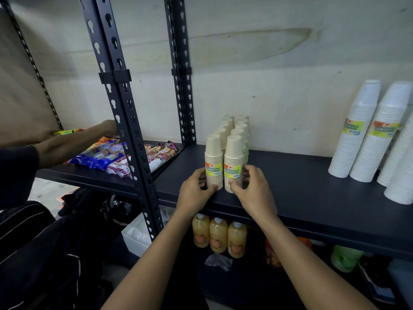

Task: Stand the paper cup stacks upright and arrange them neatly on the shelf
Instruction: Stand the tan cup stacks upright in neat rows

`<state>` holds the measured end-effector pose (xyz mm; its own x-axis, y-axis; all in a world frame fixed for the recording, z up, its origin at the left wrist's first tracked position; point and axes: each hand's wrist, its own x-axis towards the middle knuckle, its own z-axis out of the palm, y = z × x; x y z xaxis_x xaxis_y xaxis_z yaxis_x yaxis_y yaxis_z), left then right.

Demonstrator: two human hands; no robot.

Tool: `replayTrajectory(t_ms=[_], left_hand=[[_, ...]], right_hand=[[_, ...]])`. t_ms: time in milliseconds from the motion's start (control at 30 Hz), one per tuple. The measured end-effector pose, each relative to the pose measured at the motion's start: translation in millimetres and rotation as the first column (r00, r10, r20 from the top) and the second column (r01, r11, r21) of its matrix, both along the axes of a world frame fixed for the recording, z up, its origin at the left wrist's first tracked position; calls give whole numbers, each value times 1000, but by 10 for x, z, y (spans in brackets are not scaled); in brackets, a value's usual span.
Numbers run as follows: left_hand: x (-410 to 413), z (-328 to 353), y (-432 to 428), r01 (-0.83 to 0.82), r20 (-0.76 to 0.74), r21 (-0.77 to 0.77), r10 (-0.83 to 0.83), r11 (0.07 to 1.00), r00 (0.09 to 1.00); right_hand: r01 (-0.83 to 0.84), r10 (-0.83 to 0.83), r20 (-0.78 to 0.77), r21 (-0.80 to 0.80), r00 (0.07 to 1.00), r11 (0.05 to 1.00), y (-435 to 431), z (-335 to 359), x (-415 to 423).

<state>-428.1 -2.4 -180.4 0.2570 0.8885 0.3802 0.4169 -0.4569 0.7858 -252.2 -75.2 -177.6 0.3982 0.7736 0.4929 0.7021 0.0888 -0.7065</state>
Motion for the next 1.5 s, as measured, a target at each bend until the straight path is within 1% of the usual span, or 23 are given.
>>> replayTrajectory(t_ms=[233,700,900,1033,1133,1200,1233,1300,1367,1433,1500], left_hand=[[5,-18,2,-12,-15,19,13,1000,1000],[10,-36,-25,-12,14,71,11,997,1000],[26,-47,-39,-36,-9,83,37,996,999],[28,-10,-81,-33,-11,62,33,998,999],[28,-8,-91,-10,32,41,9,999,999],[36,-4,-103,-29,105,11,28,1000,994],[47,19,-122,-54,166,-17,56,998,985],[87,107,-193,-124,277,-62,136,990,951],[148,201,-289,-175,332,-2,166,985,928],[246,288,-397,-165,368,105,116,981,922],[399,371,-505,-120,376,159,52,980,925]], right_hand=[[24,-19,80,-51,997,998,-54,34,-42],[7,-3,92,-37,996,999,-54,-5,-23],[0,7,124,-58,992,998,-68,-13,-6],[-7,20,141,-90,990,996,-63,-20,-9],[9,2,139,-80,990,997,-76,-13,-12],[3,3,118,-44,993,999,-93,-3,-10],[-8,9,89,-16,996,1000,-105,11,0],[-41,42,-19,65,999,997,-139,35,45],[-46,64,-117,146,991,988,-195,49,135],[-15,44,-156,183,987,983,-287,77,266],[16,18,-160,207,987,978,-405,130,419]])
